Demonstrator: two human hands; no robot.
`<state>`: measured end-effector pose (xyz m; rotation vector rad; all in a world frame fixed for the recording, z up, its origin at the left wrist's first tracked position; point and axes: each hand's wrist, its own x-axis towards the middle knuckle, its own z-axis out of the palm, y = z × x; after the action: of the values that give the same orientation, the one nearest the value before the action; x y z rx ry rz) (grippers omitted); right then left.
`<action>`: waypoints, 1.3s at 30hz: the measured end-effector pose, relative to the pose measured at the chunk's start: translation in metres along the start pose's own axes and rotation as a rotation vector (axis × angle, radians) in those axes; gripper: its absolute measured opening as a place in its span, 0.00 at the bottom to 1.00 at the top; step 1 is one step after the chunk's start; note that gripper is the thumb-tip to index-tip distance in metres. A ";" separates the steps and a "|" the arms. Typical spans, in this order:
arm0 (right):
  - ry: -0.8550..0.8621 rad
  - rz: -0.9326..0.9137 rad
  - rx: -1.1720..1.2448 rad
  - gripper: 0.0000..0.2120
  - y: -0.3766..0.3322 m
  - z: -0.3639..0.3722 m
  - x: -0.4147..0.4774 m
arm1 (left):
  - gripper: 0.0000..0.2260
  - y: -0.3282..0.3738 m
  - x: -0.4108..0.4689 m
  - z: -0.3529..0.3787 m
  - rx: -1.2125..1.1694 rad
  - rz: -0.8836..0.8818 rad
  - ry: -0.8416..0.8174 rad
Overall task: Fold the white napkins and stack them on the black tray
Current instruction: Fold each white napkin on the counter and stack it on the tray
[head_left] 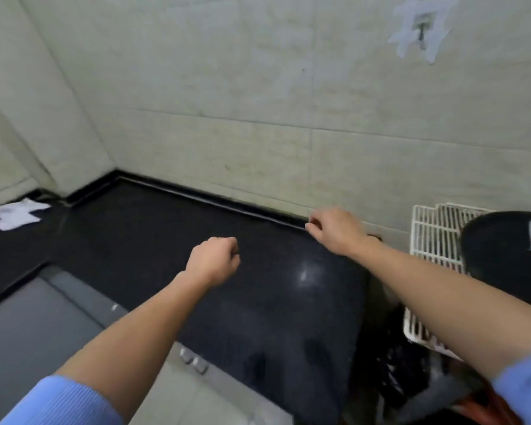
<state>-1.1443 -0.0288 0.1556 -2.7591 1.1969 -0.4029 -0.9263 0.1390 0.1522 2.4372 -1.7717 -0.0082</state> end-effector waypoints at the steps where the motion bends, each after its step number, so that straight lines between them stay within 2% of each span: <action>1: -0.006 -0.032 0.003 0.12 -0.031 0.009 0.007 | 0.06 -0.030 -0.013 -0.006 0.014 -0.034 0.003; 6: -0.038 -0.194 0.020 0.13 -0.174 0.046 0.043 | 0.06 -0.165 -0.069 -0.030 0.044 -0.195 0.005; 12: -0.104 -0.357 0.027 0.13 -0.303 0.084 0.091 | 0.07 -0.278 -0.112 -0.035 0.055 -0.369 -0.002; 17: -0.152 -0.471 0.026 0.13 -0.381 0.119 0.145 | 0.11 -0.352 -0.119 -0.029 0.048 -0.488 -0.027; 32: -0.263 -0.783 0.070 0.14 -0.611 0.212 0.335 | 0.12 -0.570 -0.092 -0.055 0.036 -0.825 -0.007; 39: -0.287 -0.829 0.066 0.13 -0.712 0.261 0.392 | 0.07 -0.691 -0.087 -0.053 0.027 -0.836 -0.010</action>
<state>-0.3150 0.1703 0.1266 -2.9815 -0.0583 -0.0838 -0.2952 0.4360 0.1244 2.9855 -0.6379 -0.0757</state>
